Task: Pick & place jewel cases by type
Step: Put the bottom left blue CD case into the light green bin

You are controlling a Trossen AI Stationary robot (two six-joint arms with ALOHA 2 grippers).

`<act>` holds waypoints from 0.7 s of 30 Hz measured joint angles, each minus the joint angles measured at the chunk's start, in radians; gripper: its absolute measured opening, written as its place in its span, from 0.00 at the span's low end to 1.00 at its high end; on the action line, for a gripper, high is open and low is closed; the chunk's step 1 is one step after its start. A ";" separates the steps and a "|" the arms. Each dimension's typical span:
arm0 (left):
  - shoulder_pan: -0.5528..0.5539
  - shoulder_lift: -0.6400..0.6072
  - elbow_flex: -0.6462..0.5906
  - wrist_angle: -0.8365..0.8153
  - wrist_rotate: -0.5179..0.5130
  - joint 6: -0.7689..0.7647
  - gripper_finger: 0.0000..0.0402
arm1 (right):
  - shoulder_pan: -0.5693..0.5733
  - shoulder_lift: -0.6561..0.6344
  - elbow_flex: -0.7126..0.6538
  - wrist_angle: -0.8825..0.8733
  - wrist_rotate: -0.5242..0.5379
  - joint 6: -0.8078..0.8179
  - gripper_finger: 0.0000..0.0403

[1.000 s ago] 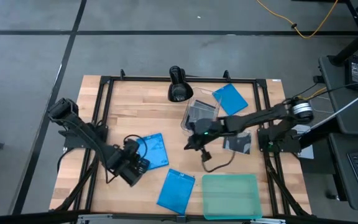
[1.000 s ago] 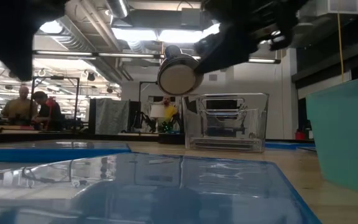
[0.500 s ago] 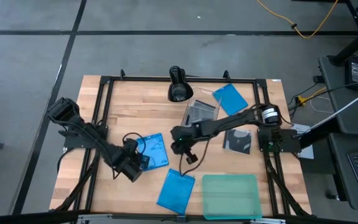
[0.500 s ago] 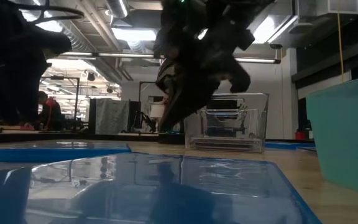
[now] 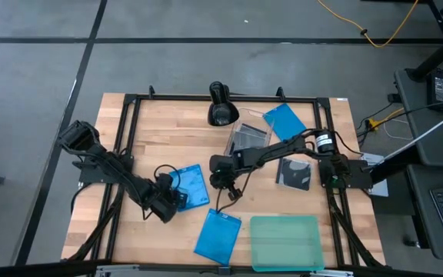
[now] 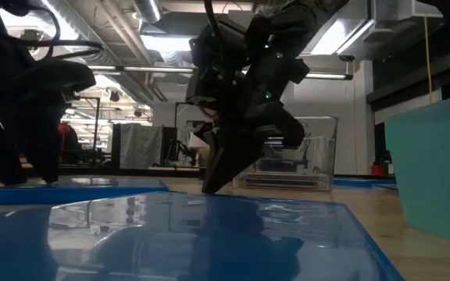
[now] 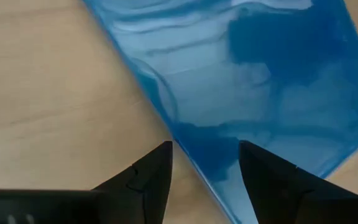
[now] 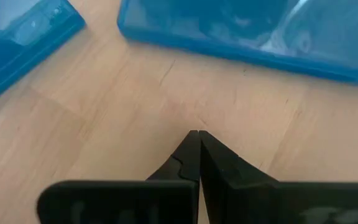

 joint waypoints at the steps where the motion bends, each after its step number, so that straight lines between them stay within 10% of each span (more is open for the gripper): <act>1: 0.004 0.002 -0.010 0.027 -0.006 0.002 0.44 | -0.004 0.000 0.000 0.000 -0.003 0.000 0.01; 21: 0.064 0.046 -0.041 0.226 -0.110 0.048 0.44 | -0.053 0.006 0.000 0.061 -0.016 -0.008 0.01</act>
